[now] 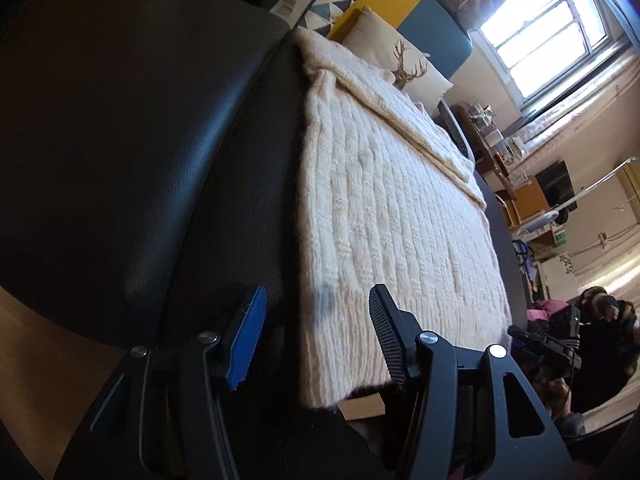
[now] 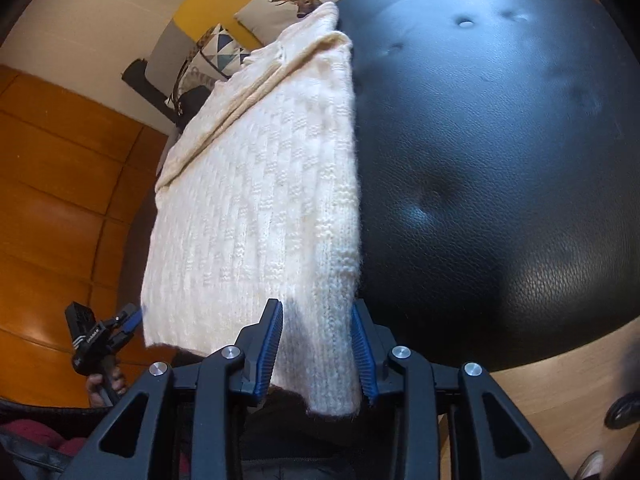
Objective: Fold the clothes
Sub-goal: 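Close both grippers on the sweater's side edge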
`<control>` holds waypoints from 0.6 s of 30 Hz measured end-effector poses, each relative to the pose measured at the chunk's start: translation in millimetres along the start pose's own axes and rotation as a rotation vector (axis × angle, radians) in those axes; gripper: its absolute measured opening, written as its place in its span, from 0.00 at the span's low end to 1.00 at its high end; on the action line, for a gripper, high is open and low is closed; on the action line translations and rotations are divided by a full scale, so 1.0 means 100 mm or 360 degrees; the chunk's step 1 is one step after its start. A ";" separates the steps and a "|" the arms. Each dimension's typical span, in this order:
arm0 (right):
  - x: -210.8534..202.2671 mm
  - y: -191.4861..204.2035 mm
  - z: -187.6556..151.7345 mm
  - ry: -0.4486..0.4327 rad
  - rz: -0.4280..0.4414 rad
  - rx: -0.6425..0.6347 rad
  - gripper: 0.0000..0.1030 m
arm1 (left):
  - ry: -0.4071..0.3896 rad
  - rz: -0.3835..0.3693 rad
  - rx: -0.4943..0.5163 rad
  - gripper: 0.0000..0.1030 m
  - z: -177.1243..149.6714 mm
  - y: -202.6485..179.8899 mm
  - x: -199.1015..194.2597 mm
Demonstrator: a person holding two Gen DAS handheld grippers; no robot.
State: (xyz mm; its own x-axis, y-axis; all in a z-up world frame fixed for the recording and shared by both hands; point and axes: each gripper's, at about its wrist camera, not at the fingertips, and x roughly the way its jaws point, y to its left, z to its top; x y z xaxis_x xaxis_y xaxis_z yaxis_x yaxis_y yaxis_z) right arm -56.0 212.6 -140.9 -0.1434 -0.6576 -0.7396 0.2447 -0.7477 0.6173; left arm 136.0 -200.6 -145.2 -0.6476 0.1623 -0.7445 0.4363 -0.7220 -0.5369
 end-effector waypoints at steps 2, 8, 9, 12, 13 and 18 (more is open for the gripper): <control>0.02 -0.01 0.02 0.0015 0.0018 0.0023 0.35 | 0.0018 -0.0007 0.0007 0.55 -0.02 0.01 -0.01; 0.02 -0.07 0.02 0.0023 0.0092 0.0086 0.41 | 0.0073 -0.0028 0.0079 0.55 -0.07 -0.08 0.04; 0.03 -0.07 0.02 0.0021 0.0100 0.0084 0.43 | 0.0078 -0.0030 0.0090 0.55 -0.08 -0.10 0.04; 0.03 -0.03 -0.01 0.0011 0.0123 0.0039 0.55 | 0.0094 -0.0043 0.0078 0.55 -0.10 -0.11 0.05; 0.04 -0.01 -0.02 0.0007 0.0133 0.0020 0.60 | 0.0099 -0.0046 0.0072 0.55 -0.10 -0.11 0.05; 0.06 0.03 -0.02 0.0005 0.0176 0.0007 0.73 | 0.0110 -0.0036 0.0055 0.55 -0.13 -0.15 0.06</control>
State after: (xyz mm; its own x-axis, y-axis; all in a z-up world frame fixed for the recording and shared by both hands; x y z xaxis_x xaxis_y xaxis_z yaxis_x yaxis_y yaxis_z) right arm -54.1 206.9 -143.7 -0.1130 -0.7357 -0.6679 0.2550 -0.6711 0.6961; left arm 133.7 -179.7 -146.5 -0.6117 0.2239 -0.7587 0.3995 -0.7404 -0.5406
